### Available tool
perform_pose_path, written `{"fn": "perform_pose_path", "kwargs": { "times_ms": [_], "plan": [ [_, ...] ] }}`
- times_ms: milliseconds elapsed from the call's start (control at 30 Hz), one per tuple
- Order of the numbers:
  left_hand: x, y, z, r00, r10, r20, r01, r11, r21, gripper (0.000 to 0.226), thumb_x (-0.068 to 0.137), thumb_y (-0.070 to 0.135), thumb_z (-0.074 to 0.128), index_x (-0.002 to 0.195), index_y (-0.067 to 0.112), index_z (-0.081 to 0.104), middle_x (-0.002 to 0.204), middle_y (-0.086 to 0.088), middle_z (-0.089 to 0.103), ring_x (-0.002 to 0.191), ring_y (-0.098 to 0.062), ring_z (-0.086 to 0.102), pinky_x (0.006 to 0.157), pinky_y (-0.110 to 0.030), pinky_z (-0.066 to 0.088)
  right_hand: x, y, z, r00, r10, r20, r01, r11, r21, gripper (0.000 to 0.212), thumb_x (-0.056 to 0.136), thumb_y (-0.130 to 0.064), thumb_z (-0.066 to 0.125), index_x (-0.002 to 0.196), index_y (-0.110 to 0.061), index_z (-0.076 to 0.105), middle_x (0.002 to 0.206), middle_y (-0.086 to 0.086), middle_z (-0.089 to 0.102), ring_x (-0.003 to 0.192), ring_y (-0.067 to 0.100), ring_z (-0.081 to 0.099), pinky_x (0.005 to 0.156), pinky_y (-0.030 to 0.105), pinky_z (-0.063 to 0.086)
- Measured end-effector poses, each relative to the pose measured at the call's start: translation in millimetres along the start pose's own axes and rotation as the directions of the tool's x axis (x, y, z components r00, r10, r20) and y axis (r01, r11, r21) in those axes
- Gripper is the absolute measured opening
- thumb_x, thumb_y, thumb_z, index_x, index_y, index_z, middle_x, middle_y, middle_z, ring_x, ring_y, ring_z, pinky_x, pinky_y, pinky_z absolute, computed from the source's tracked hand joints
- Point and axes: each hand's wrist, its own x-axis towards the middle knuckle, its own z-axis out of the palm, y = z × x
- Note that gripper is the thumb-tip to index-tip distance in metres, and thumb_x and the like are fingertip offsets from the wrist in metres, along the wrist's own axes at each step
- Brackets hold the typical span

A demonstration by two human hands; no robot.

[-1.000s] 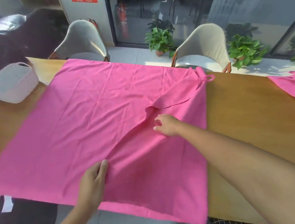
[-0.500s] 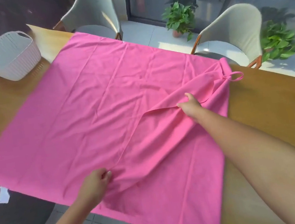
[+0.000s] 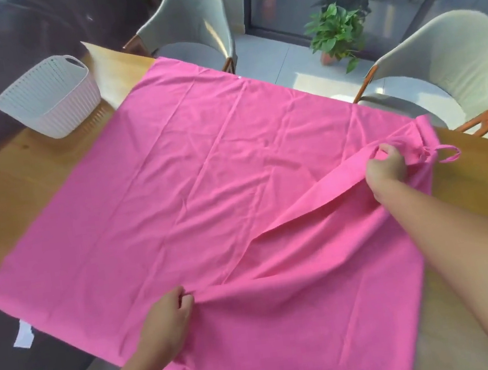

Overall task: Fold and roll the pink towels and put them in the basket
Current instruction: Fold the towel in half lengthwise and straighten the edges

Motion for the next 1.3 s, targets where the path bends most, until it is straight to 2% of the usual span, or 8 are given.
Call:
{"fn": "perform_pose_path", "kwargs": {
  "times_ms": [67, 200, 333, 467, 667, 933, 1067, 1300],
  "plan": [
    [-5.0, -7.6, -6.6, 0.999, 0.035, -0.031, -0.036, 0.999, -0.027, 0.023, 0.101, 0.02, 0.049, 0.079, 0.015, 0.05, 0.07, 0.002, 0.059, 0.07, -0.021, 0.056, 0.068, -0.041, 0.042, 3.7, -24.0, 1.1, 0.994, -0.093, 0.064, 0.099, 0.99, -0.1, 0.058, 0.09, -0.001, 0.049, 0.146, -0.018, 0.048, 0.14, 0.007, 0.057, 0.124, 0.029, 0.056, 0.104, 0.034, 0.047],
    [-14.8, -29.7, -30.8, 0.994, 0.088, -0.066, -0.094, 0.99, -0.101, 0.026, 0.101, 0.039, 0.054, 0.076, 0.029, 0.054, 0.061, 0.005, 0.062, 0.063, -0.014, 0.057, 0.063, -0.035, 0.044, -7.7, -96.6, 8.3, 0.933, -0.281, 0.223, 0.324, 0.928, -0.185, 0.065, 0.09, -0.006, 0.052, 0.152, -0.021, 0.037, 0.146, 0.01, 0.047, 0.127, 0.034, 0.051, 0.088, 0.031, 0.05],
    [-21.8, -59.5, -61.3, 0.976, 0.148, -0.161, -0.167, 0.979, -0.113, 0.021, 0.1, 0.037, 0.056, 0.081, 0.031, 0.057, 0.06, 0.008, 0.064, 0.065, -0.017, 0.061, 0.067, -0.038, 0.05, -37.5, -161.8, 19.9, 0.835, -0.434, 0.337, 0.539, 0.767, -0.348, 0.07, 0.086, -0.007, 0.057, 0.151, -0.015, 0.032, 0.144, 0.017, 0.042, 0.13, 0.039, 0.044, 0.106, 0.042, 0.04],
    [-23.8, -101.2, -95.2, 0.949, 0.163, -0.271, -0.198, 0.974, -0.11, 0.021, 0.102, 0.037, 0.052, 0.082, 0.029, 0.054, 0.064, 0.007, 0.066, 0.063, -0.015, 0.063, 0.063, -0.038, 0.05, -79.6, -204.2, 40.9, 0.786, -0.456, 0.419, 0.603, 0.716, -0.351, 0.061, 0.087, -0.009, 0.06, 0.143, -0.009, 0.036, 0.14, 0.019, 0.044, 0.124, 0.038, 0.049, 0.094, 0.036, 0.04],
    [-18.2, -152.7, -144.6, 0.938, 0.142, -0.317, -0.187, 0.976, -0.116, 0.017, 0.103, 0.034, 0.051, 0.089, 0.028, 0.059, 0.072, 0.008, 0.067, 0.064, -0.014, 0.061, 0.062, -0.036, 0.047, -136.4, -247.7, 77.2, 0.741, -0.512, 0.434, 0.665, 0.646, -0.374, 0.075, 0.084, -0.006, 0.062, 0.151, -0.004, 0.028, 0.151, 0.022, 0.036, 0.138, 0.038, 0.037, 0.111, 0.039, 0.035],
    [-6.0, -213.4, -187.6, 0.923, 0.153, -0.353, -0.196, 0.976, -0.092, 0.021, 0.103, 0.036, 0.05, 0.085, 0.029, 0.058, 0.065, 0.007, 0.065, 0.061, -0.013, 0.06, 0.057, -0.034, 0.044, -209.4, -278.3, 125.0, 0.721, -0.536, 0.44, 0.692, 0.588, -0.418, 0.074, 0.083, -0.004, 0.06, 0.151, -0.007, 0.029, 0.153, 0.02, 0.033, 0.139, 0.036, 0.037, 0.109, 0.036, 0.035],
    [1.8, -230.3, -203.6, 0.905, 0.172, -0.39, -0.219, 0.973, -0.078, 0.021, 0.102, 0.035, 0.05, 0.084, 0.03, 0.058, 0.064, 0.01, 0.063, 0.058, -0.005, 0.056, 0.052, -0.025, 0.036, -232.2, -279.3, 143.7, 0.716, -0.518, 0.468, 0.695, 0.59, -0.411, 0.081, 0.087, -0.004, 0.062, 0.156, -0.006, 0.021, 0.159, 0.017, 0.026, 0.144, 0.033, 0.031, 0.115, 0.033, 0.027],
    [17.2, -231.8, -231.2, 0.916, 0.171, -0.362, -0.236, 0.961, -0.143, 0.023, 0.103, 0.032, 0.051, 0.082, 0.025, 0.057, 0.059, 0.006, 0.062, 0.057, -0.012, 0.06, 0.053, -0.029, 0.037, -244.9, -290.7, 164.7, 0.696, -0.515, 0.5, 0.717, 0.529, -0.454, 0.079, 0.084, -0.003, 0.057, 0.155, -0.007, 0.022, 0.157, 0.018, 0.028, 0.144, 0.036, 0.03, 0.121, 0.049, 0.022]
  ]
}}
